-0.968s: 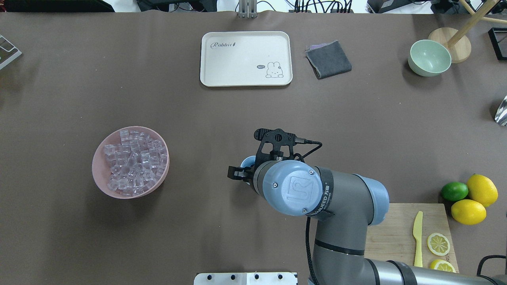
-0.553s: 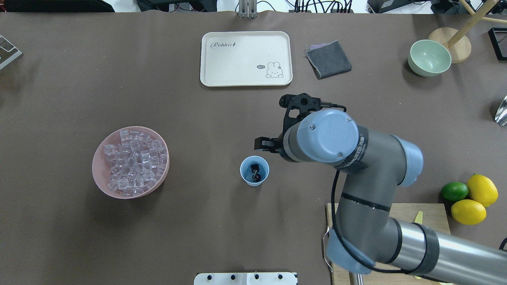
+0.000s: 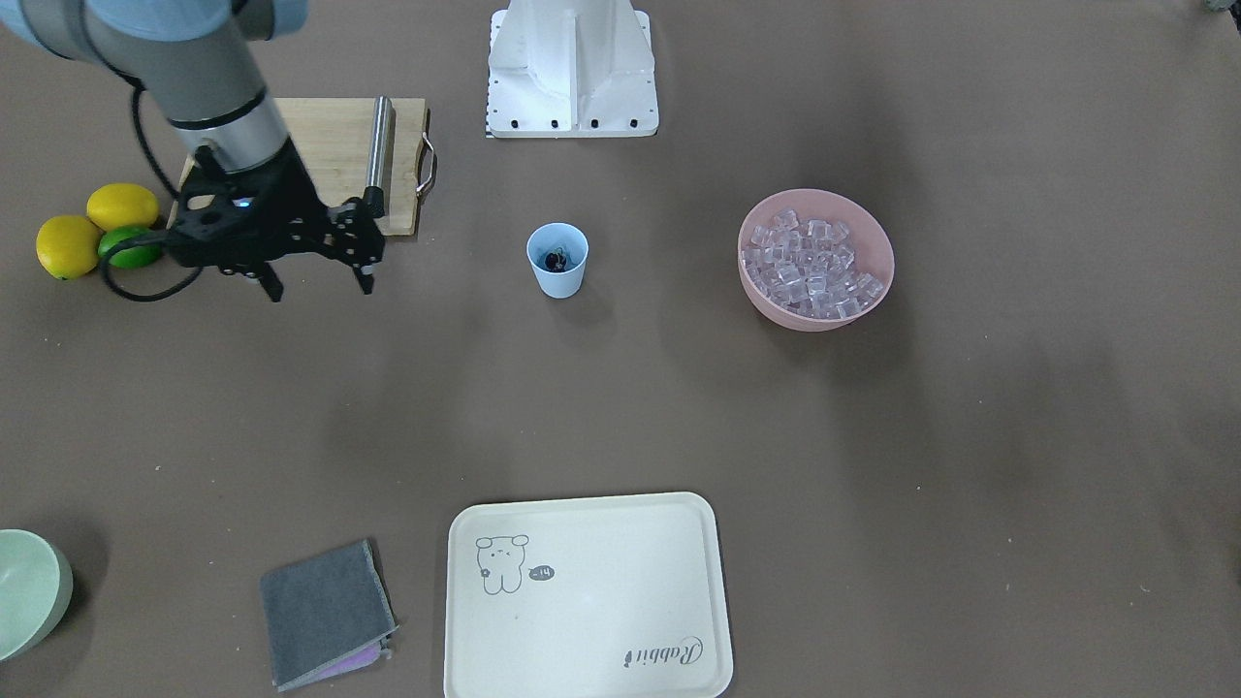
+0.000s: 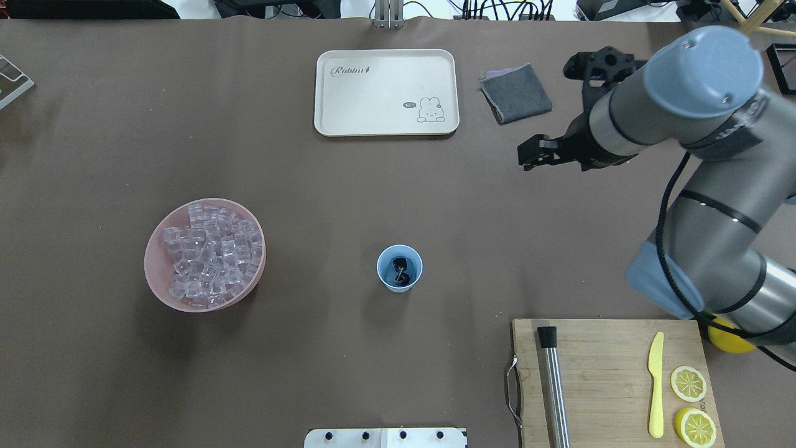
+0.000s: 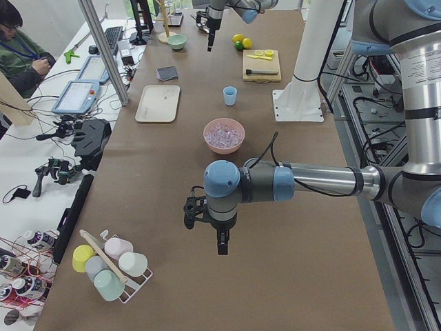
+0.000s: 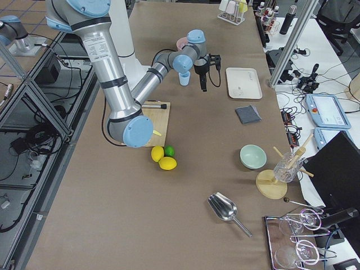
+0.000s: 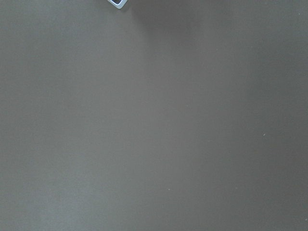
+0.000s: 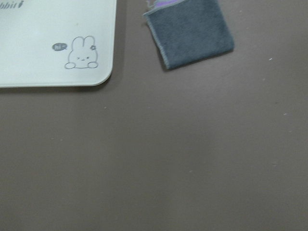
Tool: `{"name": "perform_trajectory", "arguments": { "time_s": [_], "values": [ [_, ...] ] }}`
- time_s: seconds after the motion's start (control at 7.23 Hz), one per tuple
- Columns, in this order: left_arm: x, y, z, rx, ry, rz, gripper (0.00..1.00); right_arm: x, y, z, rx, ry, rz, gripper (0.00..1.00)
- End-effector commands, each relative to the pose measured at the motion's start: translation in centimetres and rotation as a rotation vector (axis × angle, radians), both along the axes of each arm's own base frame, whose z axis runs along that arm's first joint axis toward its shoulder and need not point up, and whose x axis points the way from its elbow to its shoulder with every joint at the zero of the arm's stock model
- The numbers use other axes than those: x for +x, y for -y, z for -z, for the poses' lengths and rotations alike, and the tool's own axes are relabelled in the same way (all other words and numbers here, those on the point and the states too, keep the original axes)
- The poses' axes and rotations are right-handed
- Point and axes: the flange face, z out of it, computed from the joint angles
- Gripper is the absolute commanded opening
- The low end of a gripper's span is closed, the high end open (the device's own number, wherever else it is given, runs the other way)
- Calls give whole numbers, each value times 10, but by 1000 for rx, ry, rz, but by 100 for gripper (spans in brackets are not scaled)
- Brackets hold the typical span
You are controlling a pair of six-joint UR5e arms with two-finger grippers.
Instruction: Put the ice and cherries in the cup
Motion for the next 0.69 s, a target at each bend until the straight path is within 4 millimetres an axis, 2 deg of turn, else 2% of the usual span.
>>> {"name": "perform_trajectory", "arguments": {
  "time_s": [0.0,0.28,0.41,0.55],
  "values": [
    [-10,-5,-6,3,-2,9,99,138,16,-89,77,-144,159,100],
    [-10,-6,-8,-2,1,10,99,264,-2,-192,-7,-90,182,100],
    [-10,-6,-8,-1,1,9,99,314,-35,-253,-39,-90,202,100],
    [-10,-6,-7,0,1,10,99,349,-73,-291,-69,-57,194,100]
  ]
}}
